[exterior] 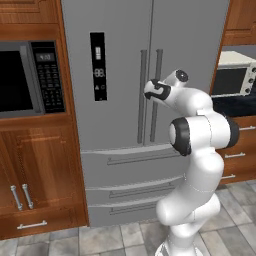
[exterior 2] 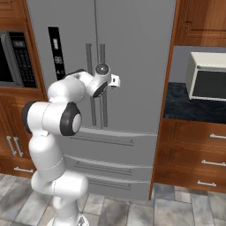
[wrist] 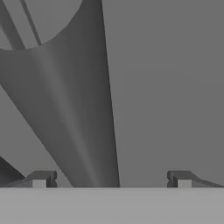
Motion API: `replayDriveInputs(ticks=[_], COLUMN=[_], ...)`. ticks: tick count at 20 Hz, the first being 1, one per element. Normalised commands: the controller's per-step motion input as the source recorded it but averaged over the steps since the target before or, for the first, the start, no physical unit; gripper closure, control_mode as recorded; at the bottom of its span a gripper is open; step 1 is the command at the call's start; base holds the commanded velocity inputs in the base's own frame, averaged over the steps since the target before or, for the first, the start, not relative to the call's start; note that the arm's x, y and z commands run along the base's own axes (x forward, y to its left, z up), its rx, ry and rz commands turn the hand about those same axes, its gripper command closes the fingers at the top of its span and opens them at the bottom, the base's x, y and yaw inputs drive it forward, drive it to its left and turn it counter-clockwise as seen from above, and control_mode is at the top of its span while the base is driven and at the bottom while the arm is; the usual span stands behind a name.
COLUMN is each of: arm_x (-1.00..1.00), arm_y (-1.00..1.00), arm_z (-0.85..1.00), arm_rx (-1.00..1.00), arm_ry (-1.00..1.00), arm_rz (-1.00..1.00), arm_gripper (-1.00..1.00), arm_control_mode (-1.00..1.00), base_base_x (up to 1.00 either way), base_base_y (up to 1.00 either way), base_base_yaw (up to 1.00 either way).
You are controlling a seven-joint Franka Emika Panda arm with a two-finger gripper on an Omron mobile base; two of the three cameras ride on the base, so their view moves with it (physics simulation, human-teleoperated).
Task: Take the lemon wedge from the fridge and place it on the plate with fish on the dining counter.
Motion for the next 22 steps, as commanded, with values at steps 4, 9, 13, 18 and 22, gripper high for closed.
replayDriveInputs(ticks=[4, 9, 13, 18, 22], arm_x=[0.18, 0.0, 0.0, 0.0, -0.21], arm_y=[0.0, 0.0, 0.0, 0.0, -0.06], arm_z=[-0.11, 0.0, 0.0, 0.0, 0.0], arm_rx=[0.0, 0.0, 0.0, 0.0, 0.0], arm_ry=[-0.03, 0.0, 0.0, 0.0, 0.0], arm_rz=[0.0, 0.0, 0.0, 0.0, 0.0], arm_gripper=[1.0, 1.0, 1.0, 1.0, 1.0], arm_control_mode=[-1.0, -1.0, -1.0, -1.0, -1.0], base_base_x=[0.0, 0.0, 0.0, 0.0, 0.0], base_base_y=[0.0, 0.0, 0.0, 0.0, 0.0], base_base_yaw=[0.0, 0.0, 0.0, 0.0, 0.0])
